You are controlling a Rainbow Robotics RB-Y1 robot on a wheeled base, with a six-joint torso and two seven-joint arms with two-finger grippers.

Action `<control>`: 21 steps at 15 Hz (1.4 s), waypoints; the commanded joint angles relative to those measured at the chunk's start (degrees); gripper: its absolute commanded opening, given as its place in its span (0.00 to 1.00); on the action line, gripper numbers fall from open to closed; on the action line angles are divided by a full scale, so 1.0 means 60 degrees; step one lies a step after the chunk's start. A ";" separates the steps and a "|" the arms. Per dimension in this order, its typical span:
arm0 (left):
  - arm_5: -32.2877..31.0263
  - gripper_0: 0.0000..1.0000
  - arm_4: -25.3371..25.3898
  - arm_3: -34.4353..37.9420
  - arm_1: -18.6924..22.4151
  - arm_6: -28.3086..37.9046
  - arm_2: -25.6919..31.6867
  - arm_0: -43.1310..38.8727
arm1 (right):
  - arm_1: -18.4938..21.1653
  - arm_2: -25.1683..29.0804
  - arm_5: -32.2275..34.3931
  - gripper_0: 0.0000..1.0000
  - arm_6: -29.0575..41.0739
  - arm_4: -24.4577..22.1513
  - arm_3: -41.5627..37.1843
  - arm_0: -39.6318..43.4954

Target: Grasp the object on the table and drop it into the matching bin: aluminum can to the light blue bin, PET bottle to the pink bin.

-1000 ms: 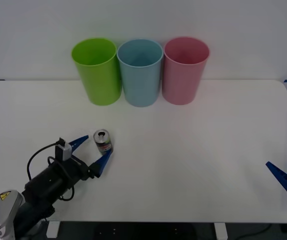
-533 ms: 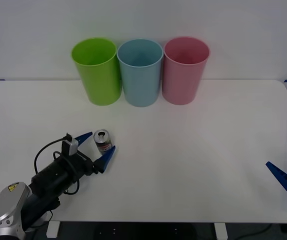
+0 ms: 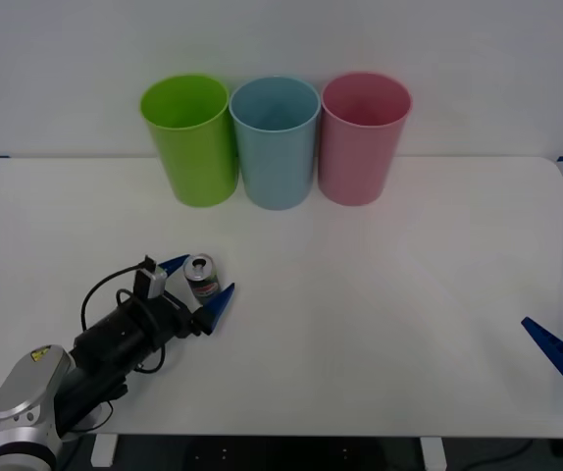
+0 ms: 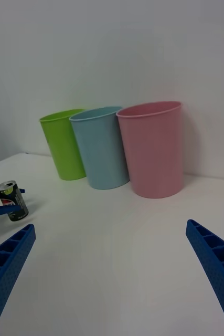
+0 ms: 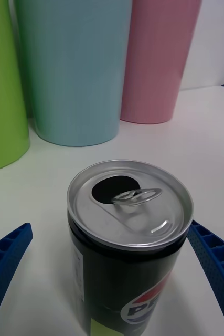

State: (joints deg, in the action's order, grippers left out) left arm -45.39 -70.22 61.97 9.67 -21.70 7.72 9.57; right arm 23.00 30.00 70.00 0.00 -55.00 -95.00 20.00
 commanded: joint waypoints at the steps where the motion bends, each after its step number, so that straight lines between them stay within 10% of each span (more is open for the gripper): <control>1: 0.0036 0.42 0.0013 0.0014 0.0000 -0.0002 -0.0012 0.0002 | 0.0000 0.0000 0.0000 1.00 0.0000 0.0000 0.0000 0.0000; 2: 0.0036 0.12 0.0013 0.0000 0.0000 -0.0031 -0.0012 0.0002 | 0.0000 0.0000 0.0000 1.00 0.0000 0.0000 0.0000 0.0000; 4: 0.0036 0.01 -0.0001 0.0014 0.0000 -0.0046 -0.0012 0.0002 | 0.0000 0.0000 0.0000 1.00 0.0000 0.0000 0.0000 0.0000; 21: 0.0080 0.00 0.0629 0.0879 0.0205 0.0349 0.0002 -0.0130 | 0.0000 0.0000 0.0000 1.00 0.0000 0.0000 0.0000 0.0000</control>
State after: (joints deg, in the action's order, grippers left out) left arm -44.77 -66.47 66.47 10.83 -19.93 7.74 8.89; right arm 23.00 30.00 70.00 0.00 -55.00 -95.00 20.00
